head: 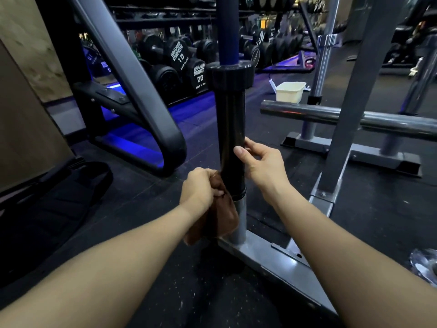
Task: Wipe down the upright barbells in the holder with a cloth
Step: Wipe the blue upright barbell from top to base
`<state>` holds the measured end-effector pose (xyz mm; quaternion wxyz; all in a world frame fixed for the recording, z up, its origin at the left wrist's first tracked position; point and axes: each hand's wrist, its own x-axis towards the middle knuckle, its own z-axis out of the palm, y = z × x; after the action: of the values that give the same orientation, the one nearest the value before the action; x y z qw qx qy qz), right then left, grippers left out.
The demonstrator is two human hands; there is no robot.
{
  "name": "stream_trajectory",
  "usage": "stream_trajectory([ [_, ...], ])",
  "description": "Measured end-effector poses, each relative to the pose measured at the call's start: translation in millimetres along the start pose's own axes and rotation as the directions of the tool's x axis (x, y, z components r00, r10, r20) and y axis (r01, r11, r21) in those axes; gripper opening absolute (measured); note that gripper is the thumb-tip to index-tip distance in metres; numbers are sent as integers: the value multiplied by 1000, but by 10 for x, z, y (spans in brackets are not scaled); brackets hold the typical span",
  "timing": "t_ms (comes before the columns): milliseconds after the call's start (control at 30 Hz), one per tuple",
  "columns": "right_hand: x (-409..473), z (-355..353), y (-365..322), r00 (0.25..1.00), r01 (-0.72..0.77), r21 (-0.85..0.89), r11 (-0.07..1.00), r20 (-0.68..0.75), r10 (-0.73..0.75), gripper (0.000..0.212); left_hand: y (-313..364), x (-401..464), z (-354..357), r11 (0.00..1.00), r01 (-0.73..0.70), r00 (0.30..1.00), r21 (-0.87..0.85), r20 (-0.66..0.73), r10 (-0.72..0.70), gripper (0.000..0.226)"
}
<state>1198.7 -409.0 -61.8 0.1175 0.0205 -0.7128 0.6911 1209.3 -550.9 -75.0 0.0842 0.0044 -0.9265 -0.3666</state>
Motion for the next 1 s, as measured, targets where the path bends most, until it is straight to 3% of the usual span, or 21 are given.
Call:
stream_trajectory([
  [100, -107, -49, -48, 999, -44, -183, 982, -32, 39, 46, 37, -134, -44, 996, 84, 993, -3, -77, -84, 28],
  [167, -214, -112, -81, 996, -79, -322, 944, -68, 60, 38, 40, -172, -119, 989, 124, 987, -76, -90, -131, 31],
  [233, -334, -140, -156, 998, -55, -386, 921, -41, 42, 21, 76, -247, -221, 943, 198, 974, -268, -52, -219, 37],
  [300, -436, -122, -253, 997, 36, -366, 930, 78, -7, 18, 163, -323, -320, 837, 224, 968, -499, 19, -249, 41],
  [400, -560, -161, -429, 951, 204, -318, 926, 289, -110, 35, 398, -360, -479, 726, 198, 980, -659, 114, -163, 35],
  [533, -634, -382, -590, 904, 300, -276, 913, 389, -180, 65, 769, -352, -580, 579, 230, 972, -782, 218, -93, 28],
  [600, -643, -443, -605, 903, 332, -274, 903, 370, -220, 77, 975, -382, -524, 537, 247, 966, -806, 247, -74, 28],
  [700, -616, -495, -608, 915, 396, -321, 860, 213, -342, 79, 1262, -432, -453, 506, 239, 966, -829, 254, -41, 25],
  [767, -568, -508, -635, 909, 413, -365, 834, 106, -403, 68, 1354, -425, -447, 523, 222, 967, -823, 254, -11, 23],
  [833, -493, -484, -647, 904, 399, -391, 829, 18, -427, 58, 1367, -390, -460, 645, 152, 984, -749, 178, -26, 21],
  [900, -385, -433, -637, 914, 331, -350, 876, -112, -390, 53, 1308, -305, -478, 826, -12, 998, -563, -54, -22, 25],
  [1000, -180, -283, -665, 922, 290, -138, 947, -224, -316, 58, 1195, -174, -557, 926, -121, 928, -358, -371, -22, 34],
])
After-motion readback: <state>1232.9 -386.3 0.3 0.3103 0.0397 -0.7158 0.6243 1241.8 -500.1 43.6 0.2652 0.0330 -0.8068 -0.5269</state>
